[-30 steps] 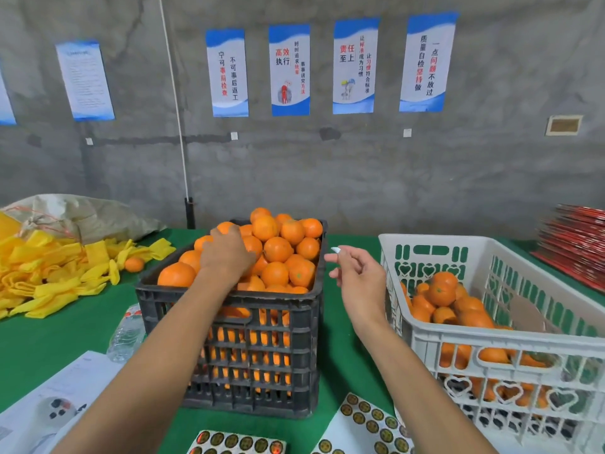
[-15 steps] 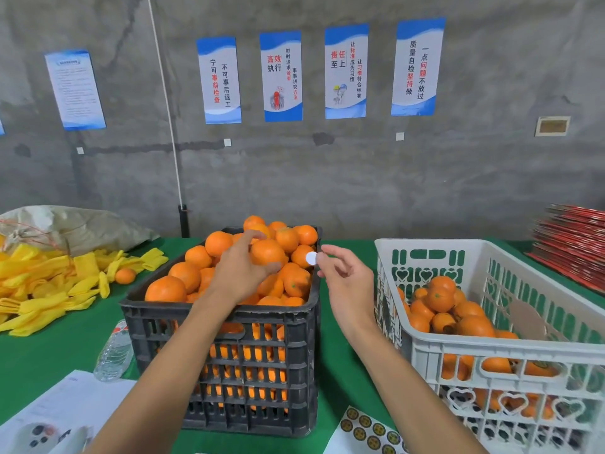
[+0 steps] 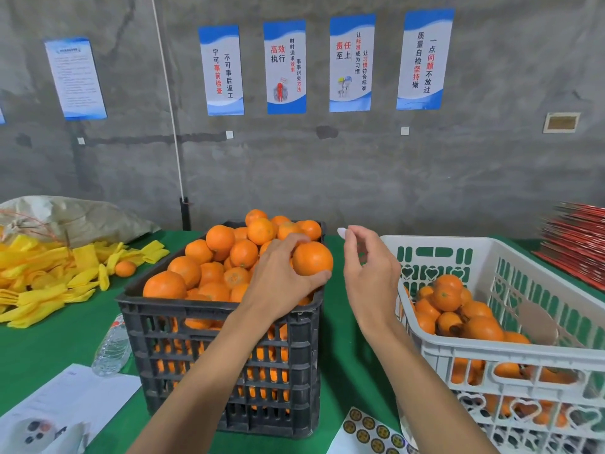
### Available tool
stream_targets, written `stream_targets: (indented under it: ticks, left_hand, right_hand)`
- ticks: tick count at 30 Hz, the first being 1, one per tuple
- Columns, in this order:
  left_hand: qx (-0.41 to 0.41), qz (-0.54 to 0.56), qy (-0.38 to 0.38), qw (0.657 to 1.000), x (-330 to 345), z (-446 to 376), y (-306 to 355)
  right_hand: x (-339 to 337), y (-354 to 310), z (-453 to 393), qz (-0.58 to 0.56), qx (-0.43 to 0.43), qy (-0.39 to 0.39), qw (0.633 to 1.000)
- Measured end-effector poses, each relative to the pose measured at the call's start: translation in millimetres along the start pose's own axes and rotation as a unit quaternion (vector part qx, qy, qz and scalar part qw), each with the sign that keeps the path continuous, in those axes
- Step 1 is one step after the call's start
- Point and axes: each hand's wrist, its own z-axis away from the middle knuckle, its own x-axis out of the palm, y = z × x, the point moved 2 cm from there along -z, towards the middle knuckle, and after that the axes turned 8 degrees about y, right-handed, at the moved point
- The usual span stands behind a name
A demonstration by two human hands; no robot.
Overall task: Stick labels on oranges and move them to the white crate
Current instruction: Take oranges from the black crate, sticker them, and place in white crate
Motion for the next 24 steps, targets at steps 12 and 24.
stream_targets:
  ticks: [12, 24]
  left_hand:
    - [-0.005, -0.002, 0.021, 1.000, -6, 2, 0]
    - [-0.039, 0.322, -0.061, 0.944, -9, -2, 16]
  right_hand:
    - [1, 0, 18, 0.033, -0.041, -0.256, 0.965]
    - [9, 18, 28, -0.406, 0.625, -0.018, 0.666]
